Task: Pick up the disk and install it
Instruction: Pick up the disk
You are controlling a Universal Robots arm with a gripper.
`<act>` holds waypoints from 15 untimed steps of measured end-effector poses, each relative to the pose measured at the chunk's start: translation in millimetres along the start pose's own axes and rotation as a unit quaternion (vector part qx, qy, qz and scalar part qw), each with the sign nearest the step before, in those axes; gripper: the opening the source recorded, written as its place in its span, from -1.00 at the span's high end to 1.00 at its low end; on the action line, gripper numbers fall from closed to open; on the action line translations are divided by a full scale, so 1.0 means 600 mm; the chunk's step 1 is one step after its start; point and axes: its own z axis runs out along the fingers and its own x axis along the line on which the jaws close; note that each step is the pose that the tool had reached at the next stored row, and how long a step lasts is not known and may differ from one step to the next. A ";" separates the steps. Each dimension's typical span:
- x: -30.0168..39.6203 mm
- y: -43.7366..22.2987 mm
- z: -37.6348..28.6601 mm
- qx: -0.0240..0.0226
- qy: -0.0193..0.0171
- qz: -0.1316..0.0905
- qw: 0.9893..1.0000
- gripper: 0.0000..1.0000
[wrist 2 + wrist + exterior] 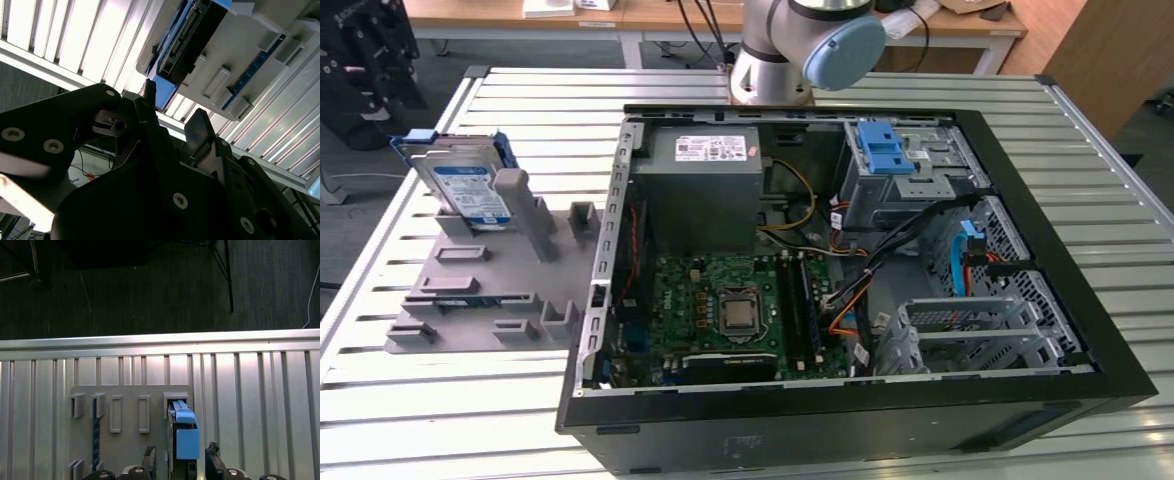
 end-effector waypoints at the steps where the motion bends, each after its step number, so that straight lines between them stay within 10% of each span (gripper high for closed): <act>1: 0.000 0.000 0.000 0.000 0.000 0.000 1.000 -0.01; 15: 0.000 0.003 0.017 0.000 0.000 0.000 1.000 -0.01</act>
